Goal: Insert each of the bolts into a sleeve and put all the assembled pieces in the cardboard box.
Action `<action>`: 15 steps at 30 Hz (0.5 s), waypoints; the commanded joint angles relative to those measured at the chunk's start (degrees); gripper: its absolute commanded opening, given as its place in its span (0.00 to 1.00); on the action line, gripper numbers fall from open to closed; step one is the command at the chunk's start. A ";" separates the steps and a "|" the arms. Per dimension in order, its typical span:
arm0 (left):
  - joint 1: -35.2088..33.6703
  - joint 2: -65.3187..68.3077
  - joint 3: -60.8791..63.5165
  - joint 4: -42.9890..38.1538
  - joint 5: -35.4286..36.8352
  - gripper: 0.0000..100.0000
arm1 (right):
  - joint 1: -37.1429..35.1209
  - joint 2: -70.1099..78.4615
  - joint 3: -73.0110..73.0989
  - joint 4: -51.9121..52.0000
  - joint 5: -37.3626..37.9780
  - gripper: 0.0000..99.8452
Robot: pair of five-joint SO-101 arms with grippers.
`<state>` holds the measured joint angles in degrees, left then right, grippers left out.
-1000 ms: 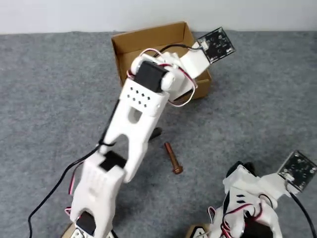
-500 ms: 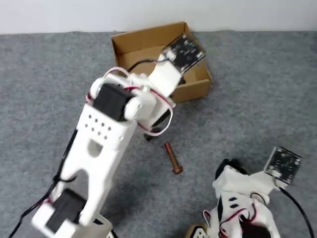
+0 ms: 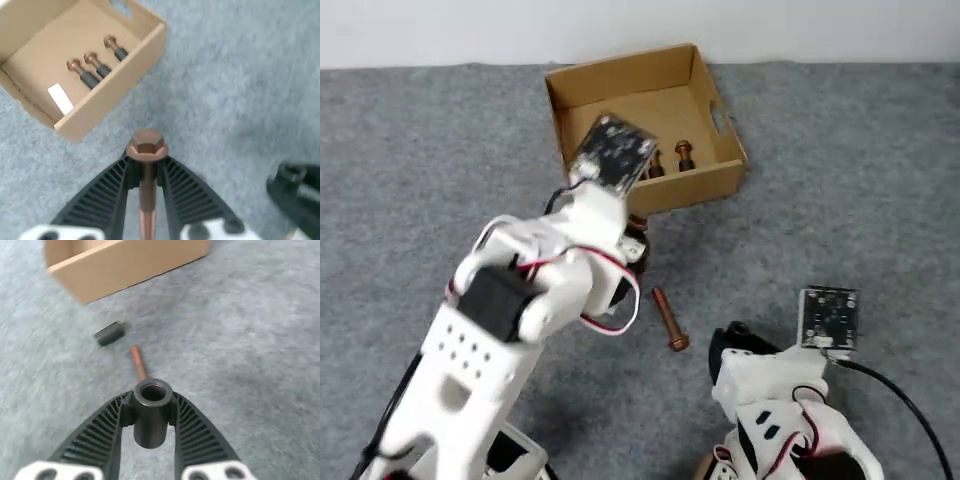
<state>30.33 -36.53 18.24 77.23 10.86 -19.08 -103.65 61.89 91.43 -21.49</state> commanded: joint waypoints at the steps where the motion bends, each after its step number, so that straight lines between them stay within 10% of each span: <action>1: 0.18 -9.76 10.24 -13.01 2.81 0.00 | -5.05 -0.13 -0.35 -2.59 0.62 0.01; 15: 5.36 -35.08 39.69 -37.36 6.42 0.00 | -18.95 -0.04 6.95 -19.74 13.45 0.01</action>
<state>34.29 -68.00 57.63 42.68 14.20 -35.34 -103.56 68.75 74.90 -10.33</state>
